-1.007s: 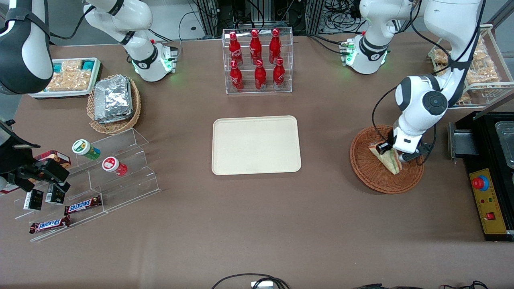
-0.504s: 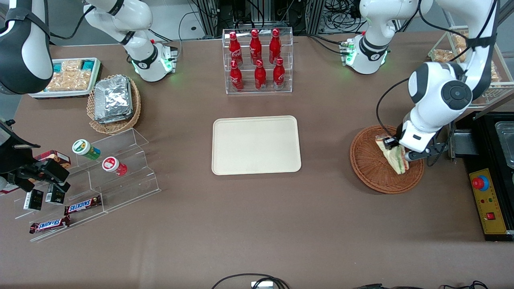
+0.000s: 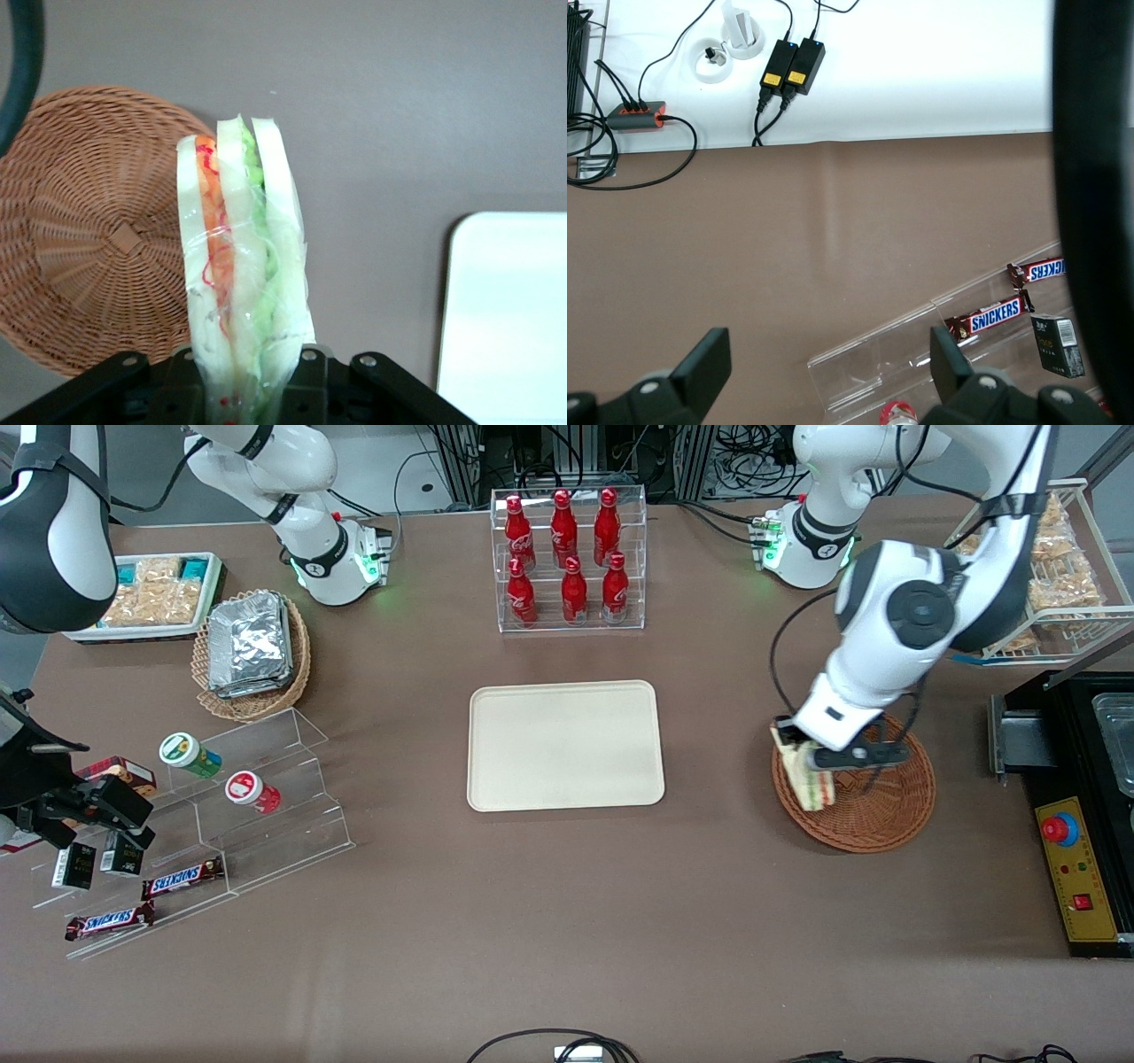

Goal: Place sandwich from basket to tray
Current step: 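Carry the sandwich with the left gripper over the beige tray and lower it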

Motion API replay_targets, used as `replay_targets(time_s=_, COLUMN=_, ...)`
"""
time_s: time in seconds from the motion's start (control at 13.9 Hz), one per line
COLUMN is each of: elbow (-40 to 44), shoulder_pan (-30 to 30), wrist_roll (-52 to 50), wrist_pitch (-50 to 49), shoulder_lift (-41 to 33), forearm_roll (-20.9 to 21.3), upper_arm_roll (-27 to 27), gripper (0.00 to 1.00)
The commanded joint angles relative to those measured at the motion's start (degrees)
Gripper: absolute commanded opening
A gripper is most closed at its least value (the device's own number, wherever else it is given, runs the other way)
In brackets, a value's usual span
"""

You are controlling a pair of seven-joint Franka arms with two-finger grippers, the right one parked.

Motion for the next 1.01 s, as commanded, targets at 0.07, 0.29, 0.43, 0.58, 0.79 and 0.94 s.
replay_targets(time_s=0.07, elbow=3.05, shoulder_pan=-2.88, wrist_roll=-4.03, wrist_pitch=0.73, shoulder_lift=4.41, forearm_roll=6.26, upper_arm_roll=-4.36, gripper=0.0)
replay_targets(time_s=0.29, elbow=6.38, shoulder_pan=-9.47, wrist_roll=-10.78, wrist_pitch=0.82, shoulder_lift=9.94, forearm_roll=9.41, upper_arm_roll=-4.36, gripper=0.0)
replay_targets(time_s=0.43, elbow=7.8, shoulder_pan=-14.04, wrist_roll=-17.29, wrist_pitch=1.6, shoulder_lift=13.89, forearm_roll=14.15, upper_arm_roll=-4.45, gripper=0.0)
replay_targets(time_s=0.58, elbow=8.15, shoulder_pan=-17.3, wrist_roll=-22.31, wrist_pitch=4.58, shoulder_lift=16.71, forearm_roll=16.28, upper_arm_roll=-4.36, gripper=0.0)
replay_targets(time_s=0.79, elbow=8.06, shoulder_pan=-20.64, wrist_roll=-23.12, wrist_pitch=6.62, shoulder_lift=19.44, forearm_roll=16.28, upper_arm_roll=-4.36, gripper=0.0)
replay_targets(time_s=0.94, elbow=7.89, shoulder_pan=-22.14, wrist_roll=-23.12, wrist_pitch=8.02, shoulder_lift=20.85, forearm_roll=16.37, upper_arm_roll=-4.36, gripper=0.0)
